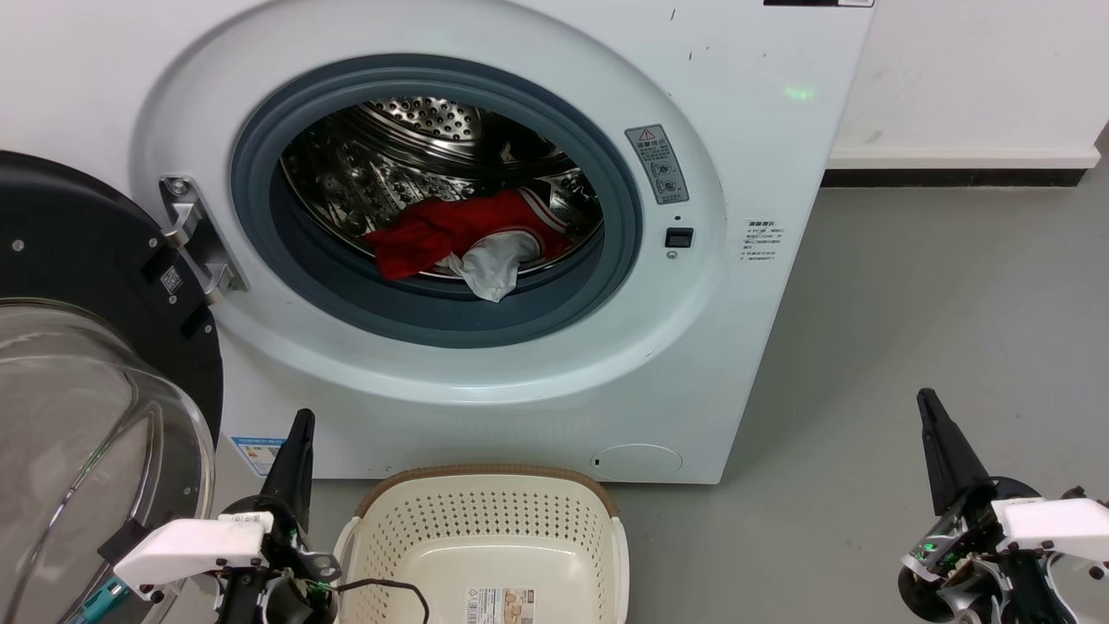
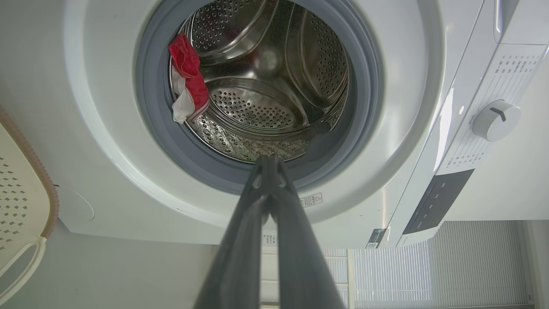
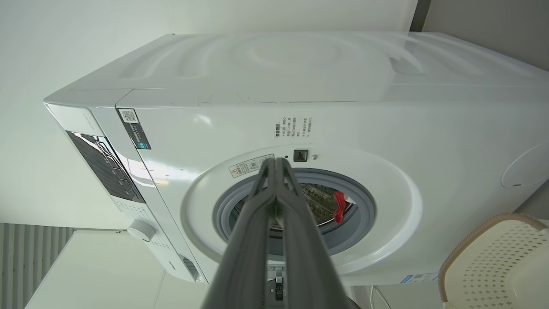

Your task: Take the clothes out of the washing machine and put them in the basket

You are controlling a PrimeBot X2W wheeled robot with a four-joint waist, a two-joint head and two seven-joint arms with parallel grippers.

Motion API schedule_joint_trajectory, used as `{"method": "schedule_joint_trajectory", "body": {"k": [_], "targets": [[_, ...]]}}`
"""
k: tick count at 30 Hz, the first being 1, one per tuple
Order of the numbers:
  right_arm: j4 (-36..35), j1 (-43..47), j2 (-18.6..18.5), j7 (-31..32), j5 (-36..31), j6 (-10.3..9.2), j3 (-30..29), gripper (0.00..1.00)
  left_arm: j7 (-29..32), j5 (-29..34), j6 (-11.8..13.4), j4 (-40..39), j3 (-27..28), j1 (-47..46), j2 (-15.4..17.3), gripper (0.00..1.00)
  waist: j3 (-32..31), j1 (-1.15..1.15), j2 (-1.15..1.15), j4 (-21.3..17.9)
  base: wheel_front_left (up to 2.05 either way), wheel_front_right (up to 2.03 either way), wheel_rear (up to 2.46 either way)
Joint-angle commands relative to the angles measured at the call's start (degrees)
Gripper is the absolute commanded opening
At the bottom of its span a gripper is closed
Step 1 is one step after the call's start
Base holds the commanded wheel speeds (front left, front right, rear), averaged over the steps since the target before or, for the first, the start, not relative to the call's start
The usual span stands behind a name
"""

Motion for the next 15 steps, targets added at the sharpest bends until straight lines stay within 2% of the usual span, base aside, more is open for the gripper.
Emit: {"method": "schedule_joint_trajectory", "body": {"k": [1, 15], "targets": [[0.06, -0.66, 0.18, 0.07, -0.28, -0.02, 0.06, 0.0, 0.11, -0.09, -0.15, -0.01, 0.12, -0.3, -0.06, 0.0, 0.0, 0.0, 0.0, 0.0, 0.0, 0.0, 0.0], [0.06, -0.66, 0.18, 0.06, -0.28, -0.02, 0.06, 0.0, 0.11, -0.09, -0.15, -0.01, 0.12, -0.3, -0.05, 0.0, 0.0, 0.0, 0.0, 0.0, 0.0, 0.0, 0.0]]}}
